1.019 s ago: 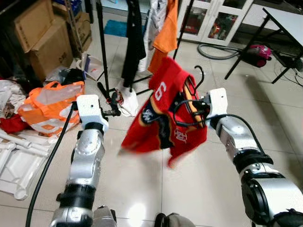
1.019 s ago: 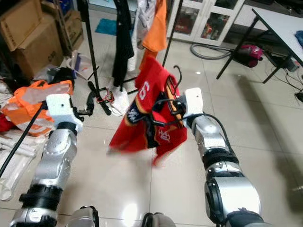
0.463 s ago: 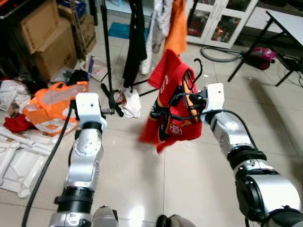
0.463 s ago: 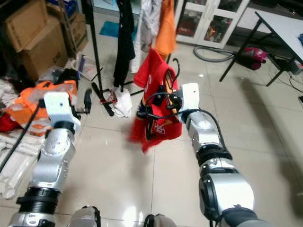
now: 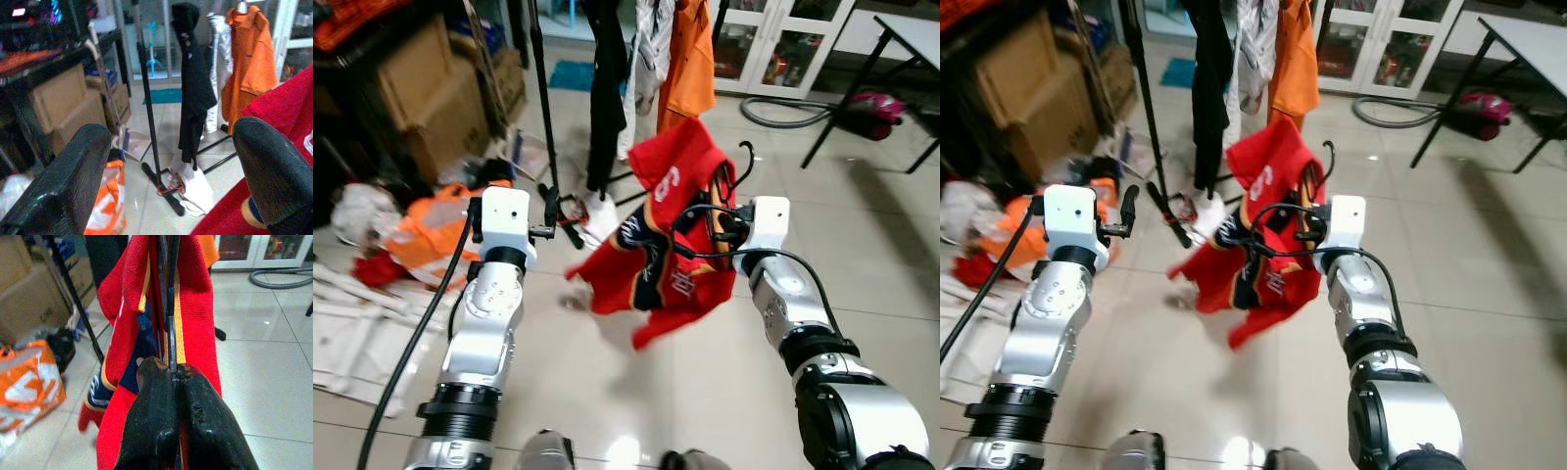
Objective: Hang hanger
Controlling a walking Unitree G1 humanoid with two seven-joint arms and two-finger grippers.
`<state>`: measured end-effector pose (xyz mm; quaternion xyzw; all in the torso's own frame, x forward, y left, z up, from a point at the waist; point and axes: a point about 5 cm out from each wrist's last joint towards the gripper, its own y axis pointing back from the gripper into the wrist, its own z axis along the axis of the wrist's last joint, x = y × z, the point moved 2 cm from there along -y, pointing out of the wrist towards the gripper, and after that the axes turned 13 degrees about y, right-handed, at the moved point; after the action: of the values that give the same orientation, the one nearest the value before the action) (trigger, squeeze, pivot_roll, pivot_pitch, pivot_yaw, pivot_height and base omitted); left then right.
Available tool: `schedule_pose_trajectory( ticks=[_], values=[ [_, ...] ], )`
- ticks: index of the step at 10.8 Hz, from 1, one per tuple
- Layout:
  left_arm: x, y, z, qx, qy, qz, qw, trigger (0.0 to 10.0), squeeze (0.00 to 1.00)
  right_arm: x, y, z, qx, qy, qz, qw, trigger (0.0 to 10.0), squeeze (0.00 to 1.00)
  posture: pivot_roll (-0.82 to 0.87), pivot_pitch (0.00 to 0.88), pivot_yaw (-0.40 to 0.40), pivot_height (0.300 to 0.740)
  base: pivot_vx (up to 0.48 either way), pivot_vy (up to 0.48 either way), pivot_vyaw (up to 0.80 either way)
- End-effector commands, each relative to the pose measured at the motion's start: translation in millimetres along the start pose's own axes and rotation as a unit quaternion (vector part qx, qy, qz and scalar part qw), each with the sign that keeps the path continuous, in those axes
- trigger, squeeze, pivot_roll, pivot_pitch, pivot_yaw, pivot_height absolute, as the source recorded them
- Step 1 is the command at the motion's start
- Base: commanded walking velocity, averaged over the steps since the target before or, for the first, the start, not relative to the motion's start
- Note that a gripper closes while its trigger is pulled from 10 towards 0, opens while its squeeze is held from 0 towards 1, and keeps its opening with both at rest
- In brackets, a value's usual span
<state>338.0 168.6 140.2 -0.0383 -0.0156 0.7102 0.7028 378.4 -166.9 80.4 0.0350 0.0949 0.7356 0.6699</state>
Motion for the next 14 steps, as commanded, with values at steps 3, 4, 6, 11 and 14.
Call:
schedule_pose_trajectory(
  ticks=[3, 4, 6, 11, 14],
  values=[
    [-4.1, -3.9, 0.9, 0.008, -0.001, -0.016, 1.0, 10.0, 0.0, -14.5, 1.4, 16.0, -0.049, -0.009, -0.038, 0.998, 0.0, 0.0, 0.09, 0.025, 0.026, 0.74, 0.0, 0.0, 0.0],
    [-4.1, -4.1, 0.1, 0.009, 0.013, -0.015, 1.0, 10.0, 0.0, -14.7, 2.0, 15.4, -0.049, -0.008, -0.038, 0.998, 0.0, 0.0, 0.09, 0.023, 0.023, 0.74, 0.0, 0.0, 0.0],
    [-4.4, -5.3, 1.6, 0.005, 0.016, -0.011, 1.0, 10.0, 0.0, -14.1, 2.0, 15.3, -0.048, -0.005, -0.037, 0.998, 0.0, 0.0, 0.08, 0.021, 0.016, 0.74, 0.0, 0.0, 0.0],
    [-15.0, -7.1, 5.8, -0.011, 0.049, -0.011, 0.999, 10.0, 0.0, -14.2, -0.7, 22.6, -0.05, 0.022, -0.017, 0.998, 0.0, 0.0, 0.06, 0.019, -0.03, 0.74, 0.233, 0.159, 0.0],
    [-18.8, -9.7, 6.9, -0.015, 0.052, -0.013, 0.998, 10.0, 0.0, -12.7, -2.5, 25.7, -0.051, 0.027, -0.009, 0.998, 0.0, 0.0, 0.06, 0.014, -0.036, 0.74, 0.404, 0.257, 0.0]
  ],
)
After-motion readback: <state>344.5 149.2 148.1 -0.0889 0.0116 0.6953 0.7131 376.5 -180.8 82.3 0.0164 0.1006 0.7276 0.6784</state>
